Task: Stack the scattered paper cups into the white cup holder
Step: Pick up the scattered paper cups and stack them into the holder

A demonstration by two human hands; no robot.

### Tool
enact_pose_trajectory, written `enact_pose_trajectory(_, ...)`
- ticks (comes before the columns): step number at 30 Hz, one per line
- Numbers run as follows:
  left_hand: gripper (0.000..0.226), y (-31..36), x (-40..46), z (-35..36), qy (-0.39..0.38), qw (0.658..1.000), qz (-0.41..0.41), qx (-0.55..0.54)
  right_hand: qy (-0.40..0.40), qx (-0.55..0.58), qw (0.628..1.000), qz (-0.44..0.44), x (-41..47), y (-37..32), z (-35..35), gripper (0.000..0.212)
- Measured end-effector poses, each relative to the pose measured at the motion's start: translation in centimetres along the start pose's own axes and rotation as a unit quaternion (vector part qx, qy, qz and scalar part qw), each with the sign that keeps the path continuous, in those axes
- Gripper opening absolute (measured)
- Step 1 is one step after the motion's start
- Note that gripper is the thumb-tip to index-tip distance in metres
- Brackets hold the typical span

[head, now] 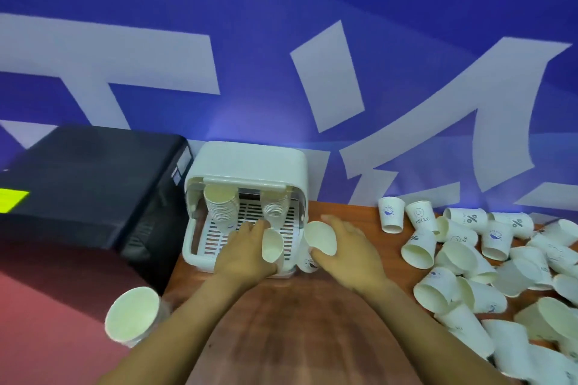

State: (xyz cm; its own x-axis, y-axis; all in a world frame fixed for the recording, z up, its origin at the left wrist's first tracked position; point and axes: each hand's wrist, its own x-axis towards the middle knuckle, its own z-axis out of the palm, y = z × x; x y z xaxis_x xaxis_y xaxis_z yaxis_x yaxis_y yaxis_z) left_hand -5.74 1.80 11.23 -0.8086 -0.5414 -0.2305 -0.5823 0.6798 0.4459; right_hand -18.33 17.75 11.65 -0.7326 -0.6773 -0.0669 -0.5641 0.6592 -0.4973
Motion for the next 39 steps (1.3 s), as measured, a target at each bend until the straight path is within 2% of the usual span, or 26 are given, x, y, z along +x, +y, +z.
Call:
enact_pose_trajectory(4,0.08,-4.8,-0.2,-2.8,-0.001,1.0,0.002,0.012,-0.006,0.003,1.0,-0.006,0.5,-5.0,2.7,0.063)
enact_pose_trajectory(13,0.066,-10.5,1.6,-5.3,0.031,0.999,-0.021,-0.017,-0.024,0.005,1.0,-0.002,2.9,-11.5,7.3,0.063)
enact_pose_trajectory(22,0.065,-12.2,4.7,-3.1,0.007,1.0,-0.024,-0.016,-0.009,-0.043,0.998,0.039,5.6,-11.8,10.2,0.062)
enact_pose_trajectory(30,0.072,-13.2,6.5,-2.1,-0.045,0.998,-0.026,0.021,-0.047,-0.059,0.995,0.063,6.5,-11.3,12.5,0.067)
enact_pose_trajectory(39,0.07,-13.7,7.0,-1.4,-0.058,0.996,-0.038,0.058,-0.047,-0.077,0.994,0.066,6.5,-11.1,13.9,0.069)
